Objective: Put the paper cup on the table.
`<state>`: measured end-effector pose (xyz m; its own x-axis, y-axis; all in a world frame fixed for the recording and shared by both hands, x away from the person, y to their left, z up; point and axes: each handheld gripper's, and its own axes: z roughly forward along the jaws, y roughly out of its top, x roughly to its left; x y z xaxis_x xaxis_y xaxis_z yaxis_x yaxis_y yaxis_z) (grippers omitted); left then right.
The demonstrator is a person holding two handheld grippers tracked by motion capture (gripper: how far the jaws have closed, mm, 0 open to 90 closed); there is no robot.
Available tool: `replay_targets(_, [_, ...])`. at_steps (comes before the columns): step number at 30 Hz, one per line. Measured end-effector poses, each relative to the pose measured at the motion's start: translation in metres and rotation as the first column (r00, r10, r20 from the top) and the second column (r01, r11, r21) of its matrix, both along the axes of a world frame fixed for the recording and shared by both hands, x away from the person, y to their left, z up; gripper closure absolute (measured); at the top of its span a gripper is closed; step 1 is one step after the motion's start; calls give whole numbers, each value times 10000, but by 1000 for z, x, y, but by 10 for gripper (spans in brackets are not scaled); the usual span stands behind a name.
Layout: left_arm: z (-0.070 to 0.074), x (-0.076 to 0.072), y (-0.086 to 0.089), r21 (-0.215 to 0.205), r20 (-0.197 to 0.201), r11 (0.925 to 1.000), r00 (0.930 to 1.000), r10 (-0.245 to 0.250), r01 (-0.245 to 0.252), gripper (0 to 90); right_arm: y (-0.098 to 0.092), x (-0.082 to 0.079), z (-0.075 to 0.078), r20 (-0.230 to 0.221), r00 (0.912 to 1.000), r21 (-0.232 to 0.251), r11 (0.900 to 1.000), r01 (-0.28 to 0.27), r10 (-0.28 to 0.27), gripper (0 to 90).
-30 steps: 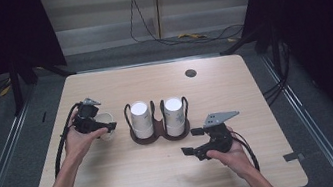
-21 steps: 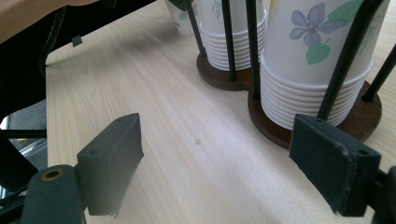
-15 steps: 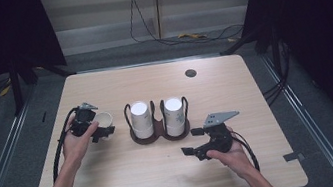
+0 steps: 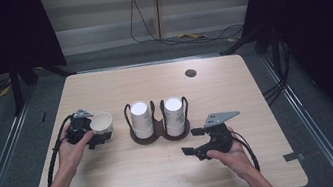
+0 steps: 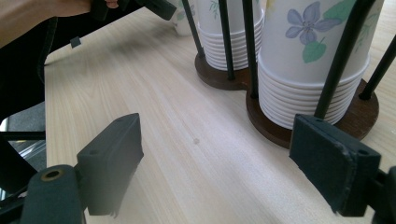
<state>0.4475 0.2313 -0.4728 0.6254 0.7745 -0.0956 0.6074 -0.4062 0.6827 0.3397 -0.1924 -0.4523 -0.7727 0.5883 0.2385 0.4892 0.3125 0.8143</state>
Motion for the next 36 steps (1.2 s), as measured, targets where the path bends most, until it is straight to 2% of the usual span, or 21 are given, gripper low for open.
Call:
replay_targets(3, [-1, -4, 4, -32, 128, 9999, 9998, 146, -146, 162, -1, 0, 0, 28, 10000, 17, 10000, 30, -30, 170])
replay_targets(7, [-1, -12, 6, -123, 334, 9999, 9994, 103, -99, 163, -2, 0, 1, 32, 10000, 13, 10000, 61, -61, 170])
replay_targets(10, [2, -19, 7, -497, 637, 9986, 9978, 184, -152, 168, -2, 0, 1, 37, 10000, 15, 10000, 81, -81, 170])
replay_targets(15, [3, -28, 10, -684, 703, 9972, 9970, 334, -286, 168, -3, -1, 1, 84, 9999, 5, 9999, 131, -131, 170])
replay_targets(19, [2, -39, 10, -696, 997, 9974, 9947, 236, -167, 167, -4, -1, 2, 97, 9998, 32, 9998, 179, -179, 170])
replay_targets(23, [3, -45, 11, -1154, 1236, 9932, 9919, 278, -135, 167, -5, -2, 1, 73, 9995, -1, 9995, 306, -306, 170])
replay_targets(26, [6, -53, 9, -1085, 1519, 9941, 9883, 104, 62, 167, -6, -2, 1, 99, 9993, 7, 9994, 360, -360, 170])
replay_targets(31, [8, -63, 6, -1456, 1614, 9891, 9869, 42, 196, 168, -9, -3, 2, 148, 9987, 11, 9988, 493, -493, 169])
replay_targets(34, [8, -68, 4, -1467, 1661, 9886, 9861, -81, 328, 167, -8, -3, 1, 130, 9983, -1, 9983, 575, -574, 169])
replay_targets(36, [8, -74, 2, -1640, 1669, 9859, 9860, -63, 340, 168, -8, -3, 1, 159, 9983, -27, 9985, 556, -555, 169])
